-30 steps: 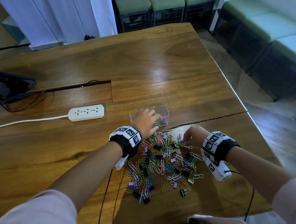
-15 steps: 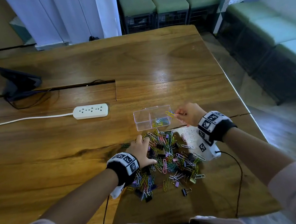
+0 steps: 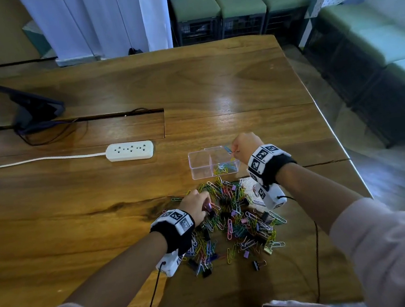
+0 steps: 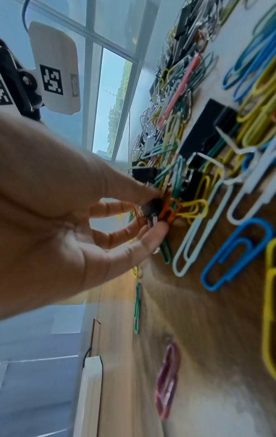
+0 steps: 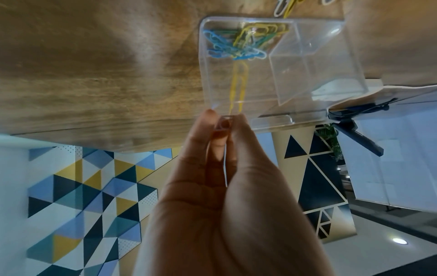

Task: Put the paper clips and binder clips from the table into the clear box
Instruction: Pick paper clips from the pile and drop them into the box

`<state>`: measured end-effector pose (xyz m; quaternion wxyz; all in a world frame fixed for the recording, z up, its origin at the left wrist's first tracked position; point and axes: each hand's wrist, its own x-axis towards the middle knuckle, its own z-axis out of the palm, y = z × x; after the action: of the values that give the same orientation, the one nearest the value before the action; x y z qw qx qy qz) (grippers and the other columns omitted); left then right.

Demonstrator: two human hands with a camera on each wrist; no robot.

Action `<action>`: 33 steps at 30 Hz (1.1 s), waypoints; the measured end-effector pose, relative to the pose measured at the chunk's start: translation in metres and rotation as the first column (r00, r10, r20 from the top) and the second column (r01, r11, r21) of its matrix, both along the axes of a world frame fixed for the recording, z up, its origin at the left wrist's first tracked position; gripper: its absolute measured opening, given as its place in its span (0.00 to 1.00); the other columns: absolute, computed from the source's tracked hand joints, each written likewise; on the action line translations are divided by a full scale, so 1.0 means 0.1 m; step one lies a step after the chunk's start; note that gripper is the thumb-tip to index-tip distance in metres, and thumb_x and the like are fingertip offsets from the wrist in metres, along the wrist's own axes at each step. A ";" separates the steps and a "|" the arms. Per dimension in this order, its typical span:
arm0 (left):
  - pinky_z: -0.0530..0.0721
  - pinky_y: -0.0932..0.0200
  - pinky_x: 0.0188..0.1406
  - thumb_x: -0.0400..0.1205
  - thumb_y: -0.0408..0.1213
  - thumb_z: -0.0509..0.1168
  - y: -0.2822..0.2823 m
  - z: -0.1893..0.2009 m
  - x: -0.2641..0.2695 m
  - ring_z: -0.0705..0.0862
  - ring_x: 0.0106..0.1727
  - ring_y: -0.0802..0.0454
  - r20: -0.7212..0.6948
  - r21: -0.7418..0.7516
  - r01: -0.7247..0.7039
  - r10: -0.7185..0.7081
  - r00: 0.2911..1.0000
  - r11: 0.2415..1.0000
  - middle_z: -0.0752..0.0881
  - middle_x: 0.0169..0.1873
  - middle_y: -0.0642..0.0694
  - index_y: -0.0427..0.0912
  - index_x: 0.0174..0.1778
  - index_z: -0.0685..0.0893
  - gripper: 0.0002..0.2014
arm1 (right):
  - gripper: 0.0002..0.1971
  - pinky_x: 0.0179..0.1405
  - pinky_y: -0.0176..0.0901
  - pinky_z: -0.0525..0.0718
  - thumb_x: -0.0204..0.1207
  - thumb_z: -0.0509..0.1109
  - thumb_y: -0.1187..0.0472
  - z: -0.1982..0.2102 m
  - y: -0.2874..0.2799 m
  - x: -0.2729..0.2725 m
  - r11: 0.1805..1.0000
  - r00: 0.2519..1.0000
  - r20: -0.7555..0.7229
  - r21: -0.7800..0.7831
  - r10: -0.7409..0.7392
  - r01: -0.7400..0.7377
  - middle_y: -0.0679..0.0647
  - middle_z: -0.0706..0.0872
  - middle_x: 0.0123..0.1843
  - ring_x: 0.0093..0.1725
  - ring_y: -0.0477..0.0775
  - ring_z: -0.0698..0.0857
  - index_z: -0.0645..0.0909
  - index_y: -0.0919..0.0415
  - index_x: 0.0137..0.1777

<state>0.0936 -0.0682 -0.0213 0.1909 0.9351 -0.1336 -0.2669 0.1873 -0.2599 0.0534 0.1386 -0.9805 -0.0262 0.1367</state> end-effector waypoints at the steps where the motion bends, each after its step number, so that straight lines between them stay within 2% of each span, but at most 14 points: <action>1: 0.79 0.53 0.53 0.77 0.28 0.65 0.01 0.00 0.00 0.80 0.52 0.45 -0.003 -0.011 -0.004 0.004 1.000 1.000 0.75 0.47 0.46 0.44 0.53 0.79 0.11 | 0.07 0.51 0.42 0.84 0.77 0.67 0.66 -0.02 0.02 0.00 1.000 1.000 -0.001 -0.007 0.002 -0.002 0.56 0.89 0.52 0.51 0.55 0.86 0.87 0.62 0.49; 4: 0.76 0.57 0.48 0.76 0.29 0.67 0.05 0.00 0.02 0.79 0.48 0.48 0.007 -0.067 -0.027 0.027 1.000 0.997 0.76 0.45 0.48 0.44 0.53 0.81 0.11 | 0.08 0.52 0.41 0.85 0.77 0.66 0.69 -0.09 0.05 -0.01 1.000 1.000 -0.003 -0.010 0.010 -0.011 0.57 0.88 0.52 0.50 0.54 0.87 0.87 0.63 0.50; 7: 0.73 0.61 0.43 0.76 0.29 0.68 0.08 0.01 0.01 0.75 0.43 0.53 -0.001 -0.137 -0.058 0.059 0.998 0.989 0.78 0.44 0.50 0.45 0.58 0.80 0.15 | 0.10 0.56 0.42 0.84 0.78 0.64 0.70 -0.11 0.03 -0.03 1.000 1.000 0.006 0.025 0.012 -0.012 0.56 0.88 0.55 0.53 0.53 0.87 0.86 0.62 0.52; 10: 0.78 0.60 0.48 0.76 0.29 0.69 0.12 0.02 -0.01 0.77 0.45 0.53 -0.010 -0.170 -0.050 0.049 0.999 0.984 0.78 0.46 0.49 0.46 0.61 0.79 0.18 | 0.14 0.59 0.41 0.83 0.78 0.61 0.72 -0.11 -0.04 -0.11 0.997 0.999 0.034 0.080 0.017 -0.020 0.54 0.89 0.56 0.53 0.51 0.87 0.86 0.59 0.55; 13: 0.82 0.52 0.59 0.77 0.26 0.67 0.14 0.04 -0.04 0.81 0.54 0.50 -0.011 -0.182 0.001 -0.003 1.000 0.983 0.79 0.52 0.46 0.46 0.60 0.80 0.17 | 0.16 0.60 0.43 0.83 0.77 0.61 0.72 -0.06 -0.10 -0.31 0.988 0.996 0.070 0.141 0.053 -0.062 0.52 0.87 0.59 0.52 0.49 0.86 0.85 0.58 0.58; 15: 0.81 0.50 0.60 0.77 0.23 0.64 0.14 0.04 -0.07 0.80 0.57 0.50 -0.008 -0.176 0.033 -0.035 0.999 0.984 0.78 0.54 0.45 0.46 0.59 0.80 0.18 | 0.17 0.56 0.38 0.83 0.76 0.62 0.72 -0.01 -0.13 -0.49 0.979 0.989 0.096 0.159 0.111 -0.125 0.52 0.85 0.62 0.45 0.45 0.85 0.83 0.58 0.61; 17: 0.80 0.49 0.60 0.77 0.22 0.64 0.14 0.03 -0.09 0.79 0.58 0.49 0.004 -0.158 0.062 -0.062 0.998 0.985 0.77 0.54 0.47 0.46 0.57 0.80 0.17 | 0.18 0.55 0.36 0.80 0.74 0.62 0.72 -0.01 -0.15 -0.66 0.964 0.974 0.118 0.158 0.195 -0.212 0.52 0.83 0.63 0.48 0.46 0.83 0.82 0.58 0.61; 19: 0.80 0.51 0.58 0.77 0.24 0.66 0.13 0.04 -0.11 0.78 0.57 0.48 0.021 -0.135 0.102 -0.100 0.995 0.986 0.74 0.51 0.48 0.45 0.56 0.81 0.15 | 0.16 0.56 0.34 0.79 0.74 0.65 0.69 -0.04 -0.18 -0.84 0.946 0.959 0.088 0.163 0.268 -0.280 0.50 0.83 0.61 0.50 0.43 0.79 0.83 0.55 0.60; 21: 0.79 0.52 0.58 0.78 0.29 0.67 0.12 0.07 -0.14 0.77 0.57 0.49 0.036 -0.117 0.126 -0.122 0.992 0.985 0.74 0.53 0.48 0.46 0.57 0.81 0.13 | 0.13 0.51 0.27 0.78 0.75 0.69 0.63 -0.10 -0.21 -1.03 0.928 0.938 -0.004 0.147 0.348 -0.343 0.47 0.84 0.57 0.45 0.39 0.75 0.82 0.55 0.60; 22: 0.79 0.52 0.59 0.78 0.31 0.67 0.11 0.08 -0.17 0.76 0.58 0.50 0.039 -0.115 0.125 -0.121 0.992 0.985 0.74 0.55 0.47 0.46 0.57 0.81 0.13 | 0.13 0.50 0.26 0.78 0.75 0.71 0.61 -0.13 -0.22 -1.12 0.916 0.920 -0.054 0.140 0.387 -0.377 0.47 0.84 0.56 0.44 0.38 0.75 0.82 0.55 0.60; 25: 0.77 0.49 0.63 0.76 0.37 0.70 0.08 0.13 -0.27 0.73 0.63 0.48 0.052 -0.100 0.115 -0.110 0.993 0.988 0.71 0.62 0.47 0.48 0.59 0.79 0.15 | 0.19 0.51 0.30 0.77 0.71 0.75 0.56 -0.22 -0.25 -1.35 0.902 0.880 -0.203 0.146 0.430 -0.407 0.47 0.82 0.59 0.46 0.39 0.75 0.80 0.53 0.62; 27: 0.75 0.49 0.66 0.75 0.42 0.72 0.05 0.18 -0.35 0.71 0.65 0.49 0.061 -0.077 0.149 -0.144 0.988 0.986 0.70 0.64 0.47 0.49 0.59 0.79 0.18 | 0.25 0.59 0.36 0.78 0.68 0.77 0.53 -0.31 -0.27 -1.46 0.908 0.872 -0.256 0.140 0.418 -0.394 0.46 0.79 0.62 0.53 0.43 0.76 0.78 0.52 0.65; 30: 0.73 0.54 0.65 0.74 0.47 0.72 -0.02 0.23 -0.46 0.70 0.65 0.51 0.002 -0.057 0.267 -0.267 0.964 0.962 0.71 0.62 0.47 0.48 0.62 0.77 0.21 | 0.28 0.64 0.44 0.79 0.65 0.79 0.51 -0.43 -0.26 -1.56 0.900 0.869 -0.236 0.109 0.435 -0.421 0.46 0.76 0.63 0.60 0.48 0.76 0.76 0.50 0.66; 33: 0.75 0.54 0.64 0.74 0.50 0.72 -0.09 0.21 -0.58 0.71 0.64 0.50 -0.050 -0.005 0.377 -0.377 0.925 0.926 0.71 0.62 0.47 0.46 0.64 0.75 0.25 | 0.30 0.64 0.44 0.78 0.65 0.79 0.51 -0.48 -0.21 -1.60 0.883 0.864 -0.183 0.091 0.470 -0.461 0.47 0.75 0.64 0.62 0.49 0.75 0.74 0.50 0.67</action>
<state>0.0358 -0.0777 0.0002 0.1374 0.8855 -0.3052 -0.3223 0.0270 -0.2808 0.0058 0.1249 -0.9232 -0.2509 0.2630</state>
